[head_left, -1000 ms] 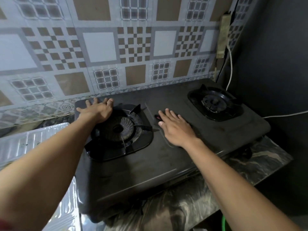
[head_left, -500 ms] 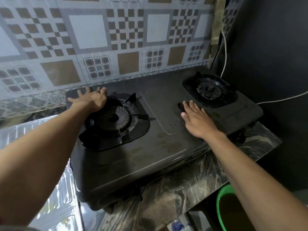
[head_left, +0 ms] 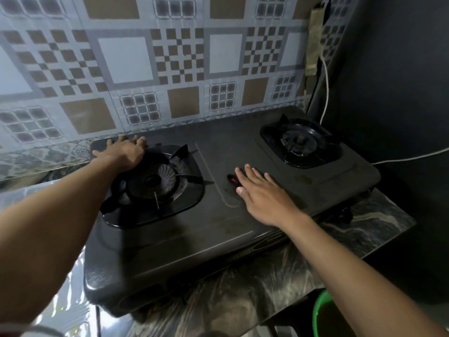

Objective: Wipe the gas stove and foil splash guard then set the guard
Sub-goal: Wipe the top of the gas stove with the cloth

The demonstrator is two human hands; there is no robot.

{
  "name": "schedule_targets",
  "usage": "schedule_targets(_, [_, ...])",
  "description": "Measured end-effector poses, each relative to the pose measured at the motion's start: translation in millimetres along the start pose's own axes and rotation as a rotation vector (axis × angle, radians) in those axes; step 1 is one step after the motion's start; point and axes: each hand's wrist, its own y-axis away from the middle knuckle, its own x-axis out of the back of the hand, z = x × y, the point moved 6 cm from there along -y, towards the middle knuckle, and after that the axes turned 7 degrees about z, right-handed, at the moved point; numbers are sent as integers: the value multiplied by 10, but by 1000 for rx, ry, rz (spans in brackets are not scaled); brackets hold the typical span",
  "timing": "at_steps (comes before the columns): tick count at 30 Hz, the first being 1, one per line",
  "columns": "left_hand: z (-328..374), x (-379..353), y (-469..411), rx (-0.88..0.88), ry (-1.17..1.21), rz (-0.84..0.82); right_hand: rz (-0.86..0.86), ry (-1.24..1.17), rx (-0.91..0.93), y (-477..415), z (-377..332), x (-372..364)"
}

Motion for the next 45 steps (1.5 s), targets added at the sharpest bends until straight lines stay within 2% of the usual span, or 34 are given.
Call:
schedule_targets(3, [6, 23, 21, -27, -7, -12, -2, 0, -58, -69, 187, 55])
schedule_targets(5, [10, 23, 71, 2, 6, -10, 16, -31, -33, -9, 106, 77])
schedule_targets(11, [70, 55, 128, -4, 8, 18, 17, -70, 296, 413, -675, -94])
schedule_targets(13, [62, 54, 115, -9, 3, 23, 24, -63, 315, 373, -695, -102])
schedule_targets(16, [72, 68, 116, -17, 11, 17, 33, -49, 264, 266, -524, -80])
schedule_targets(22, [230, 159, 257, -21, 85, 82, 34, -38, 11, -35, -124, 12])
schedule_targets(27, [619, 217, 289, -223, 149, 113, 66, -135, -95, -179, -54, 78])
schedule_targets(34, [1313, 48, 441, -329, 34, 82, 57, -103, -108, -442, 155, 139])
schedule_targets(39, [1600, -63, 336, -342, -78, 54, 55, -60, -108, -740, 376, 221])
schedule_targets(45, [1827, -244, 181, -331, -103, 18, -5, -45, -125, -1311, 540, 206])
